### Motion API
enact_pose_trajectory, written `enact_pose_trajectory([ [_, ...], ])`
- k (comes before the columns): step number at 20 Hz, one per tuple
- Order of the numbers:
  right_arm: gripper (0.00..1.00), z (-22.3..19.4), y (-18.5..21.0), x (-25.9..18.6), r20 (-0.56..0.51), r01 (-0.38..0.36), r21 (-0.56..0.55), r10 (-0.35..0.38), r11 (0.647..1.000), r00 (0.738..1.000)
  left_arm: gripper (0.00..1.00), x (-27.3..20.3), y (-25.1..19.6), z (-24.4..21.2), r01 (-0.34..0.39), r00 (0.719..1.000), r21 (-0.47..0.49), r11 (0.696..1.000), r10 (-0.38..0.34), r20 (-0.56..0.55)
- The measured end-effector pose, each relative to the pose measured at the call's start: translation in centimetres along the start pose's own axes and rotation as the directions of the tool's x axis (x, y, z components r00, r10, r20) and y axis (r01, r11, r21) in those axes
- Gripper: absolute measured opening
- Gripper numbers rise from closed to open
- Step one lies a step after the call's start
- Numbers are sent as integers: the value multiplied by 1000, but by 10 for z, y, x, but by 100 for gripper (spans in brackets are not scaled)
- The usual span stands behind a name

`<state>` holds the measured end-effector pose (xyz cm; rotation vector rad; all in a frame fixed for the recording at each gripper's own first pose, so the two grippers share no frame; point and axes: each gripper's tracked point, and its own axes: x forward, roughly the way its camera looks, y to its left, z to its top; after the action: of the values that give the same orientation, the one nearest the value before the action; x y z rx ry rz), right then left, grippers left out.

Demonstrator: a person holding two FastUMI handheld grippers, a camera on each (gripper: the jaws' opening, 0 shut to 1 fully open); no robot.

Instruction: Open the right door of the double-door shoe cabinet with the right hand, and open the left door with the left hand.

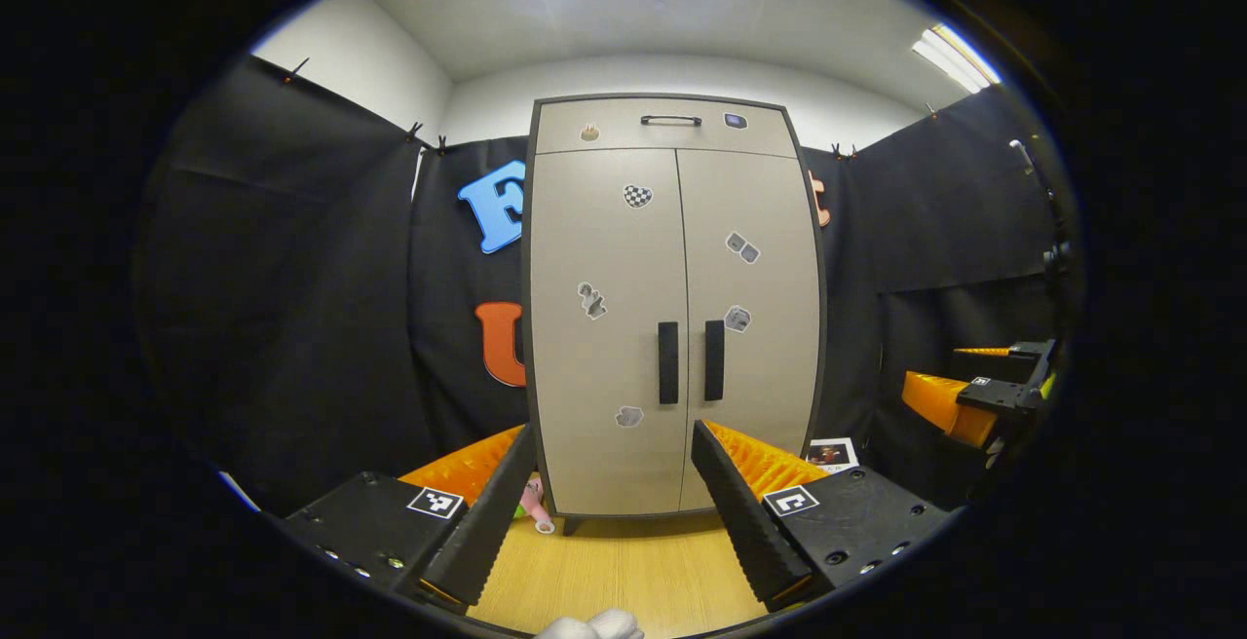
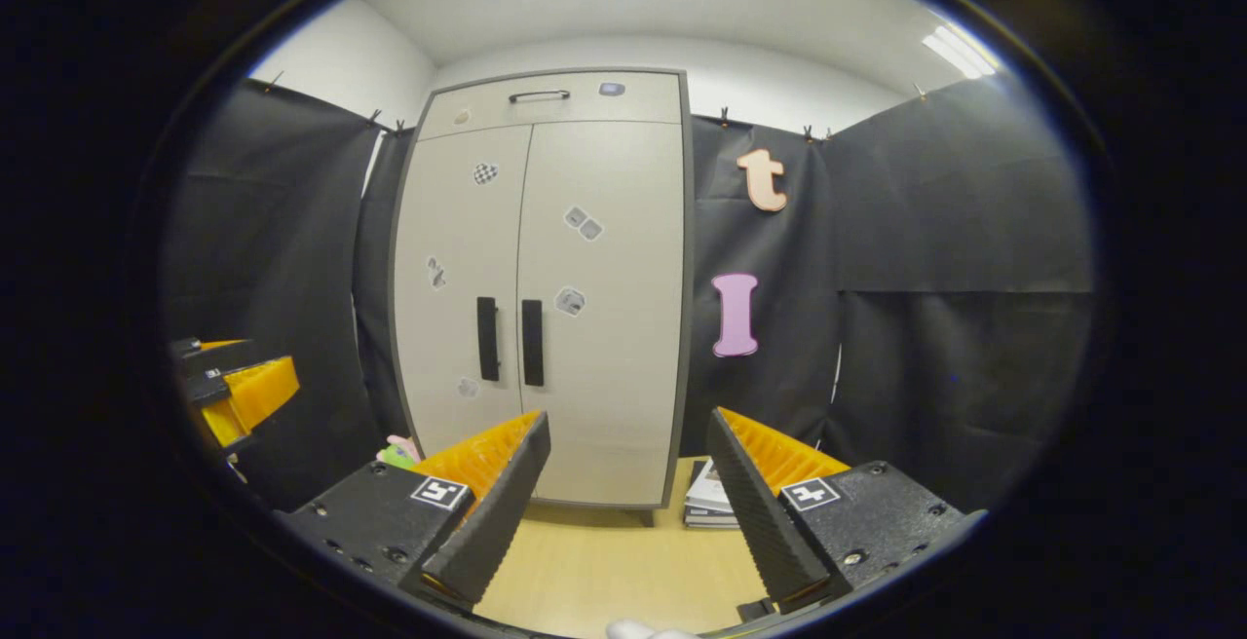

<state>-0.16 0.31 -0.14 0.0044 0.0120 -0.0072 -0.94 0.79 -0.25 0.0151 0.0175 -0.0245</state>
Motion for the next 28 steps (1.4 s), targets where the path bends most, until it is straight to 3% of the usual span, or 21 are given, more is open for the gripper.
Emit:
enact_pose_trajectory([
  [9,100,12,37,85,12,-47,-24,47,999,999,96,-13,9,-8,-40,999,0,999,40,-27],
  [18,100,10,114,220,-20,-122,-35,122,992,992,96,-30,33,-13,-171,984,22,985,172,-49],
  [22,99,6,138,274,-41,-120,-25,118,993,992,96,-30,49,-15,-233,970,27,972,235,-62],
  [25,86,3,141,302,-45,-90,-48,88,995,995,96,-26,60,-20,-269,960,24,963,270,-76],
  [28,80,-2,148,314,-60,-95,-26,94,995,994,96,-29,64,-24,-286,954,24,958,287,-89],
])
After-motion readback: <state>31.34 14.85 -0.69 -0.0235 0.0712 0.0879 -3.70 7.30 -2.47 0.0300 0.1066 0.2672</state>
